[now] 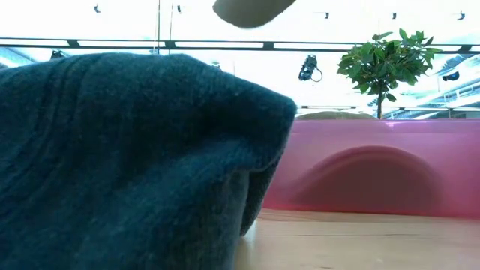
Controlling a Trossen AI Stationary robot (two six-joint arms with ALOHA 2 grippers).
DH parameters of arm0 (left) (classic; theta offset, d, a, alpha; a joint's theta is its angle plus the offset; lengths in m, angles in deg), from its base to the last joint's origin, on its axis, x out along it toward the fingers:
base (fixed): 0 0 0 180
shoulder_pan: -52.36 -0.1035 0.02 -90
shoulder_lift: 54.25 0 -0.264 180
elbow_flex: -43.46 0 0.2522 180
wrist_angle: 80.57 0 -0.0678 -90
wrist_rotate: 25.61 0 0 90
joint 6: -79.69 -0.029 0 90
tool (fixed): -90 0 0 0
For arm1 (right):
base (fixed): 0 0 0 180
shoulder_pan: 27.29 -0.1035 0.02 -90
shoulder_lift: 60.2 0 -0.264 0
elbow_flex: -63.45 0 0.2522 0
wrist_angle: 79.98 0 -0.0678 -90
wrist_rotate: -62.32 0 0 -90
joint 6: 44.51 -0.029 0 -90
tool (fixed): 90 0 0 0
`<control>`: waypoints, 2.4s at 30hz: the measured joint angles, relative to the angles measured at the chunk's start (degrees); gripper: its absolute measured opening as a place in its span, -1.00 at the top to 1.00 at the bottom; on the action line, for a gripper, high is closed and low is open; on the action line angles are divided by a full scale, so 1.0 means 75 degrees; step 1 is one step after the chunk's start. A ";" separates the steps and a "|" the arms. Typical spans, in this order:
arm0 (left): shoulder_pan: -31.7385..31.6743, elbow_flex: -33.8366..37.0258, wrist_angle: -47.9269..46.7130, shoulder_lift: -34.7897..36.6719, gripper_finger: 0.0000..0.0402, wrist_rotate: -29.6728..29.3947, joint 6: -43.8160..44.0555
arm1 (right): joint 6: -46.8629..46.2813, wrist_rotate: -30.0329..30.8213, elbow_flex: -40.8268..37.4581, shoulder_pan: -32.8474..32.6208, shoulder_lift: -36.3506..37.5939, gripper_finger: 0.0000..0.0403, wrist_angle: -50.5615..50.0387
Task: Pick & Place hat
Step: Put the brown cap into the red bin
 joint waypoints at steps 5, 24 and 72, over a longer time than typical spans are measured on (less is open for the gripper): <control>-0.0046 -0.0003 0.0001 -0.0241 0.10 -0.0248 0.0380 | -0.0021 -0.0662 0.0000 0.0248 0.0000 1.00 0.0068; 0.0273 0.0003 -0.0248 -0.1547 0.10 0.1376 0.2864 | 0.1768 -0.0960 0.0000 0.0702 0.0154 1.00 0.1330; -0.0007 0.0000 0.0323 -0.1630 0.12 0.2069 0.2949 | 0.1849 -0.1232 0.0000 0.1081 0.0294 1.00 0.1407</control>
